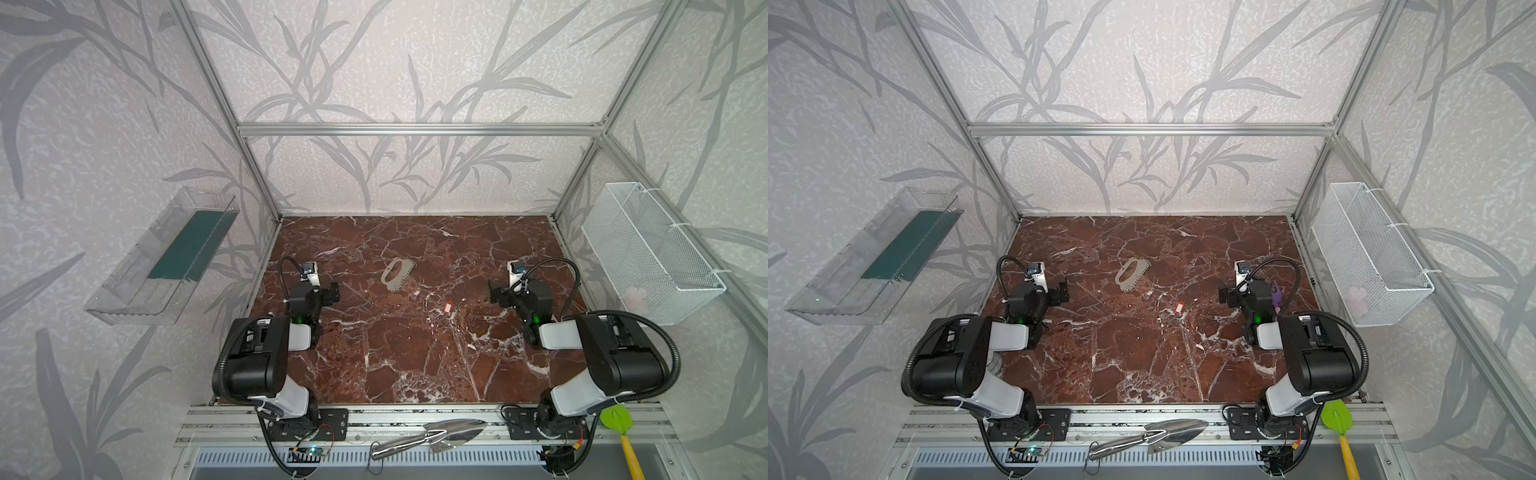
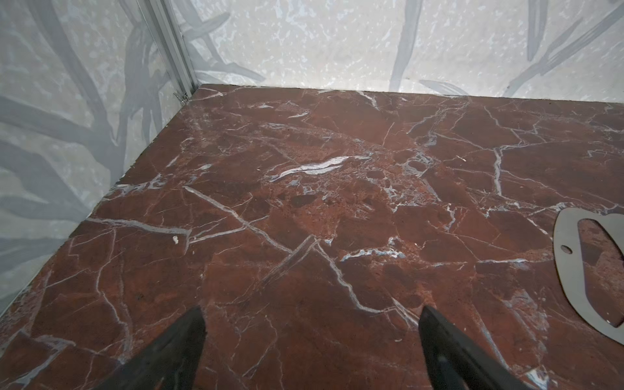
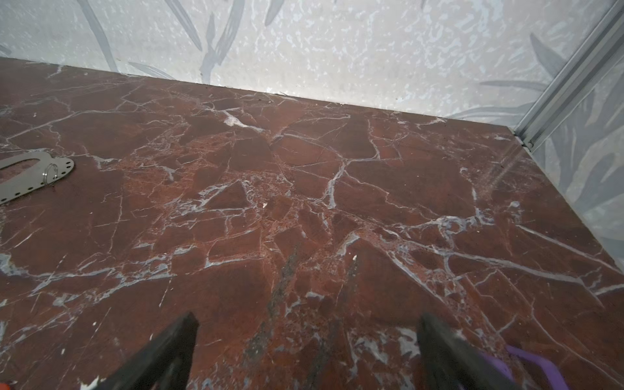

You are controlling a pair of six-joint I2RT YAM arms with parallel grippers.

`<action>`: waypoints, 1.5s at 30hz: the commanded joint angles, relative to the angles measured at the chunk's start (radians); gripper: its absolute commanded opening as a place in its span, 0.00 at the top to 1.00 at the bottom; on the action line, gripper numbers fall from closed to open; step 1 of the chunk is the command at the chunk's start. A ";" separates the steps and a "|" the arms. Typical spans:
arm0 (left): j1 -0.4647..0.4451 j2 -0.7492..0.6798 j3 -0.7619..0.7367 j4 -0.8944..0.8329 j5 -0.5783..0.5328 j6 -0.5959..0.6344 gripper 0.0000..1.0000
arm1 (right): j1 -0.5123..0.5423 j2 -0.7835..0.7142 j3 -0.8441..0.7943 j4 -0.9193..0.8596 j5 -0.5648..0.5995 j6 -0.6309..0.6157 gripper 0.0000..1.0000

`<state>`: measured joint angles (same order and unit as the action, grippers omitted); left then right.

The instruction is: Put the keys on the keyring

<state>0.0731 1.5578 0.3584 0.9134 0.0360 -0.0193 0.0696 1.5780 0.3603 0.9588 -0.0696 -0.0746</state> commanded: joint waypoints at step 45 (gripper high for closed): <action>-0.117 -0.609 0.309 -0.912 -0.038 -0.382 0.01 | 0.475 -0.249 0.501 -0.914 0.044 0.035 0.01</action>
<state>-0.0082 1.0115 0.6956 0.2070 -0.0490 -0.2695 0.4816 1.2518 0.7956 0.3061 -0.0051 -0.0711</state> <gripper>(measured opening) 0.992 0.991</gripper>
